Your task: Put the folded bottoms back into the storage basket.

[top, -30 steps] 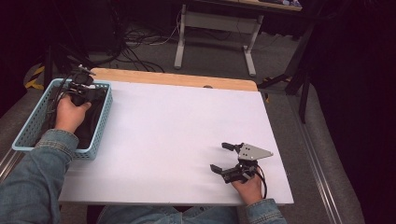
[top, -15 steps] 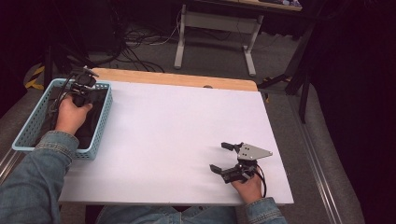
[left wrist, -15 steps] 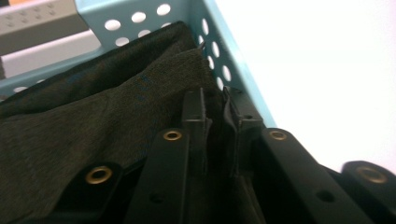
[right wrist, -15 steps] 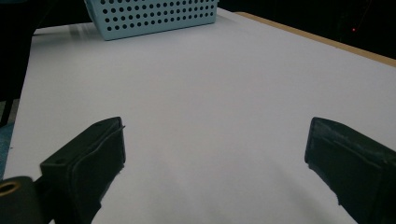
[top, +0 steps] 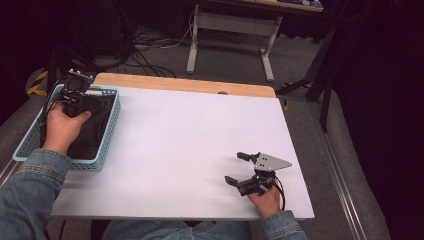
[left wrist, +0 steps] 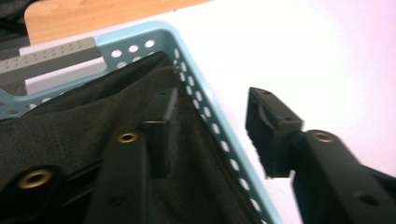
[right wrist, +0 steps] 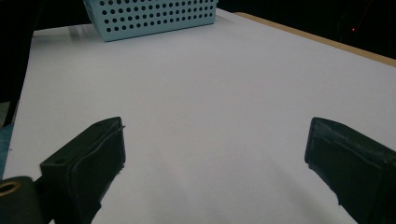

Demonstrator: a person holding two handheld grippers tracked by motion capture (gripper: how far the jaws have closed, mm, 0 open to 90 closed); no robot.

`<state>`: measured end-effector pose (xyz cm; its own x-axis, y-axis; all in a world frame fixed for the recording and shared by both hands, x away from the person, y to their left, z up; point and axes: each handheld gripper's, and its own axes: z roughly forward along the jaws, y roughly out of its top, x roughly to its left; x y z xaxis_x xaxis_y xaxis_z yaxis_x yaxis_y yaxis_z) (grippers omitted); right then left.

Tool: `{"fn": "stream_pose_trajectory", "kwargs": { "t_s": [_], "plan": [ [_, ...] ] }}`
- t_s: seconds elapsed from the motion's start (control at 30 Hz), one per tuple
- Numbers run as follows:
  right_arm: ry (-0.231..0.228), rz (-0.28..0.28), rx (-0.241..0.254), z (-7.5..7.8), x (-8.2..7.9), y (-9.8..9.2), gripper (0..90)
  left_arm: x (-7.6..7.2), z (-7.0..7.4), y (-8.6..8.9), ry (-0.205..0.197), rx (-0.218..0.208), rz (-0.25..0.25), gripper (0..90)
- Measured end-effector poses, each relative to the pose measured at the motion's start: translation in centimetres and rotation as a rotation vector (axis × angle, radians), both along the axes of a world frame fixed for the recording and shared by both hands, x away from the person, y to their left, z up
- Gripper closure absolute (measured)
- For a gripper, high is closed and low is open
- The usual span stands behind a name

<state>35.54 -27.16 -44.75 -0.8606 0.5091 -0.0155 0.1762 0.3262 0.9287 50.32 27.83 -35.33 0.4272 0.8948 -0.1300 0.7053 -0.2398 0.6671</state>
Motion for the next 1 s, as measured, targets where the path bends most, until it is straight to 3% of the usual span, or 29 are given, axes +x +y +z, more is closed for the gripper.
{"fn": "stream_pose_trajectory", "kwargs": {
  "t_s": [0.13,0.2,0.4,0.6,0.83,1.0],
  "plan": [
    [0.001,-0.002,0.001,0.0,0.0,0.0,5.6,-1.2,0.8,-0.1,-0.035,-0.031,-0.019,40.5],
    [0.000,-0.001,0.002,0.0,0.0,-0.1,5.6,-1.7,1.1,-0.1,-0.043,-0.045,-0.032,29.9],
    [-0.001,-0.003,0.003,0.0,0.0,-0.1,5.5,-3.9,2.2,-0.8,-0.107,-0.056,-0.078,12.0],
    [0.000,-0.005,0.003,0.0,0.0,-0.1,5.5,-5.6,2.9,-1.5,-0.137,-0.100,-0.124,7.2],
    [0.000,-0.004,0.004,0.0,0.0,-0.1,5.5,-7.1,3.3,-2.2,-0.155,-0.078,-0.157,5.3],
    [-0.001,-0.004,0.005,0.0,0.0,-0.1,5.5,-8.2,3.2,-2.7,-0.156,-0.101,-0.186,5.2]
  ]
}}
